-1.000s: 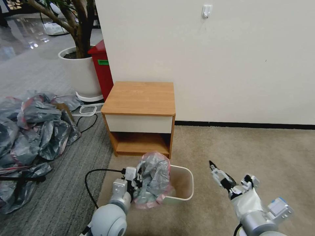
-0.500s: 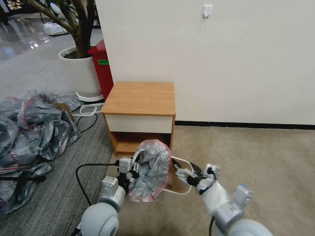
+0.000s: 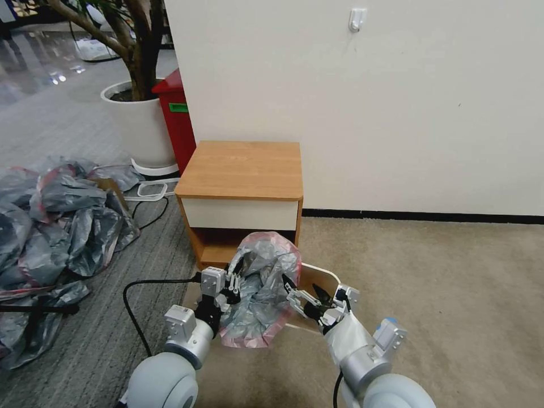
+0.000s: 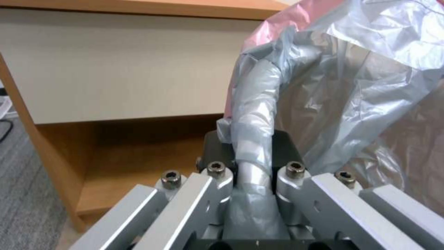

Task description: Pick up the garbage bag from the table and place it over the trash can.

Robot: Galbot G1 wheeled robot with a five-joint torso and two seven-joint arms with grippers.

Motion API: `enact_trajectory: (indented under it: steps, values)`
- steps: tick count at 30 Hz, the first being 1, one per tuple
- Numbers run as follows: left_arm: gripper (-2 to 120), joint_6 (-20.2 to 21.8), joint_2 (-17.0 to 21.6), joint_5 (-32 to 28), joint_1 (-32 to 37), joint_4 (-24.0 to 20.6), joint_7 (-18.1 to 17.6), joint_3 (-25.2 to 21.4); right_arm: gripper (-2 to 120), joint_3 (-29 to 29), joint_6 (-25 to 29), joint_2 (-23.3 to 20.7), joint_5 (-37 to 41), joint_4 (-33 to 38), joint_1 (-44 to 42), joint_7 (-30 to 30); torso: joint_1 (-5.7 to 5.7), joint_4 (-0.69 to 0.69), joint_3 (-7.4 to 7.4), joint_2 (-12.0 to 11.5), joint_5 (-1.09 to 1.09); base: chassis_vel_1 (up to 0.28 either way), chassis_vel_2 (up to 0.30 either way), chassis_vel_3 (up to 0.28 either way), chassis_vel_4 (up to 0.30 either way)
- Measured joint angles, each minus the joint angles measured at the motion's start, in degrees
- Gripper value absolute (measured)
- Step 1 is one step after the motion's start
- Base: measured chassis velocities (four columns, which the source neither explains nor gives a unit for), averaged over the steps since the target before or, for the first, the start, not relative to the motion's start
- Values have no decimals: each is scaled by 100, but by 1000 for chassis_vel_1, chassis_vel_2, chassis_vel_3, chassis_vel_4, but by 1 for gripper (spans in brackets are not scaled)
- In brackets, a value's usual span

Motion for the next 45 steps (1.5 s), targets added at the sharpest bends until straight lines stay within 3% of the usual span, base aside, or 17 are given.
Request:
enact_trajectory:
  steps: [12,14,27,35,39,45]
  values:
    - [7,-5,-62,-46,68,16,-3,14,59,-107,189,120,-123,-150,27,-339,0,0,0,0,0,0,0,0,0]
    - [7,15,-94,-172,77,24,-78,23,48,-131,192,141,-236,-151,10,-412,0,1,0,0,1,0,0,0,0]
    - [7,252,-222,-860,119,142,-466,99,2,-121,192,83,-507,-80,-38,-548,0,0,0,0,1,0,0,0,0]
    - [7,263,-189,-868,129,176,-481,54,0,179,149,-210,-385,182,-6,-548,0,0,0,0,1,0,0,0,0]
    - [7,263,-181,-856,156,177,-470,83,0,667,-13,-715,168,176,417,-528,0,0,0,0,2,0,0,0,0]
    - [7,264,-184,-850,181,167,-450,103,0,914,-234,-1155,687,50,888,-424,0,0,0,0,1,0,0,0,0]
